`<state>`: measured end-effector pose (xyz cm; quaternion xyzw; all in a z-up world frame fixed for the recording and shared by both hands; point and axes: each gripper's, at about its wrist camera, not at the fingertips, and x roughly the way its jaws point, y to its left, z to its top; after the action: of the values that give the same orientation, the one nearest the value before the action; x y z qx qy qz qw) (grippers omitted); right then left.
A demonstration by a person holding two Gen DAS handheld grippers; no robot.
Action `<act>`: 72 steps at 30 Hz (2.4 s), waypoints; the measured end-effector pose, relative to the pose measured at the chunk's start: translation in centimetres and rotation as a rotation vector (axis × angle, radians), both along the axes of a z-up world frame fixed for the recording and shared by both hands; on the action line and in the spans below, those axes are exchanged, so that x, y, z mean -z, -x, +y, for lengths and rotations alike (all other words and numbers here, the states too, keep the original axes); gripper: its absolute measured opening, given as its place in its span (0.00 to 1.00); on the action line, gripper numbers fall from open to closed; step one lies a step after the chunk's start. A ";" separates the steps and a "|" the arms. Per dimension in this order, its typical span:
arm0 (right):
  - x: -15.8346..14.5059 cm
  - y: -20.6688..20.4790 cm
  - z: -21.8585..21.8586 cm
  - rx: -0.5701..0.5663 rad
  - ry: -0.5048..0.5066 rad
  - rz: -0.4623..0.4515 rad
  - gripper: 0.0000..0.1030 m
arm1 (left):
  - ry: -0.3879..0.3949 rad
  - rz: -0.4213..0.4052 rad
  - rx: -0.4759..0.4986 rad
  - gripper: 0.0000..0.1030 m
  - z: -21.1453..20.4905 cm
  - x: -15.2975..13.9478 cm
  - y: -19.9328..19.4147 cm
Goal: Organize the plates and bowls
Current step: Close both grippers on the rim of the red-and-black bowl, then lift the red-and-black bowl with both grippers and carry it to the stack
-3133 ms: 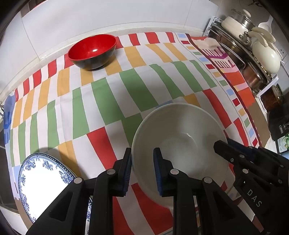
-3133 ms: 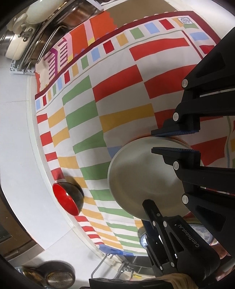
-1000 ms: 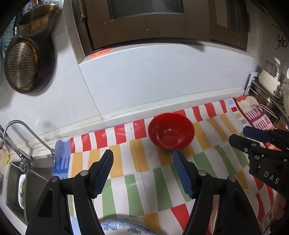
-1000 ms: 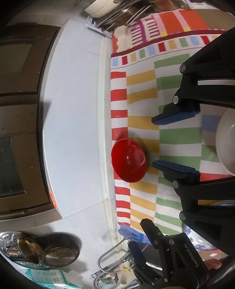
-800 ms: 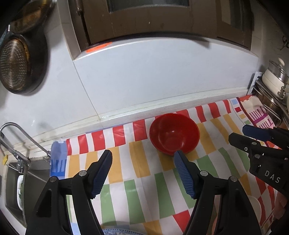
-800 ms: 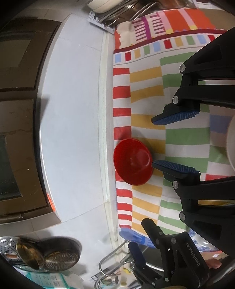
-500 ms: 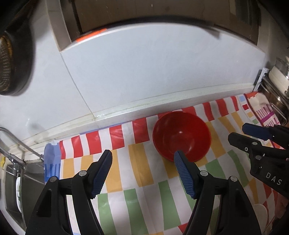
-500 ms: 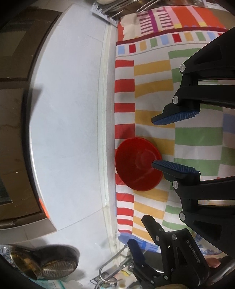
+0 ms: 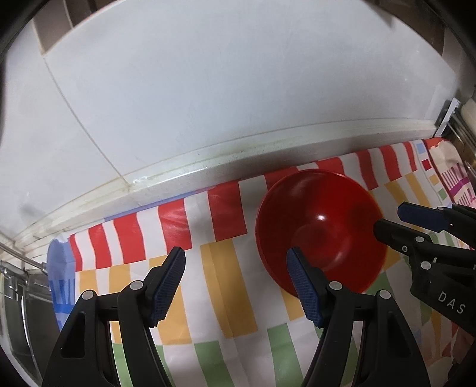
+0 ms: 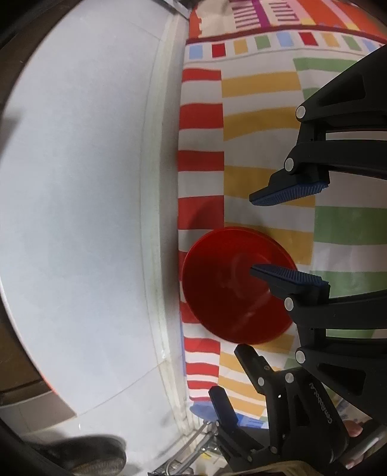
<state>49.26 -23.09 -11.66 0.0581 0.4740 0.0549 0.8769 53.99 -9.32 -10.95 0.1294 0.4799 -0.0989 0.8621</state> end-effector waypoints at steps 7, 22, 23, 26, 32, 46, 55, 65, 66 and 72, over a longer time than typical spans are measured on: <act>1.9 -1.7 -0.1 -0.004 -0.007 0.045 0.41 | -0.018 0.022 0.006 0.63 -0.9 1.7 -1.3; 3.4 -3.0 0.3 -0.012 -0.043 0.108 0.23 | 0.048 0.125 0.024 0.24 -1.5 4.2 -3.0; 3.5 -3.0 0.3 -0.011 -0.046 0.112 0.20 | 0.056 0.136 0.030 0.20 -1.6 4.3 -3.0; 3.7 -3.3 0.3 -0.001 -0.078 0.120 0.15 | 0.051 0.140 0.035 0.15 -2.5 4.5 -3.0; 3.6 -3.4 0.1 0.029 -0.084 0.136 0.14 | 0.057 0.134 0.024 0.14 -2.9 4.1 -2.7; 0.1 0.1 -0.2 0.056 -0.096 0.085 0.13 | 0.101 0.033 0.040 0.14 -2.1 -0.3 2.3; -2.9 5.0 -0.7 0.068 -0.097 0.030 0.13 | 0.133 -0.010 0.062 0.14 -2.1 -3.7 7.4; -4.7 11.2 -1.8 0.111 -0.086 -0.012 0.13 | 0.154 -0.028 0.112 0.14 -2.8 -5.1 13.1; -4.8 11.8 -1.8 0.114 -0.085 -0.016 0.13 | 0.155 -0.029 0.118 0.14 -2.8 -5.2 13.6; -6.3 16.1 -2.6 0.142 -0.076 -0.044 0.13 | 0.160 -0.032 0.155 0.15 -3.5 -5.7 17.2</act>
<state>33.18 -25.67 -5.38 0.1235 0.4467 0.0118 0.8860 36.77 -12.85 -5.20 0.0986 0.4451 -0.2012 0.8670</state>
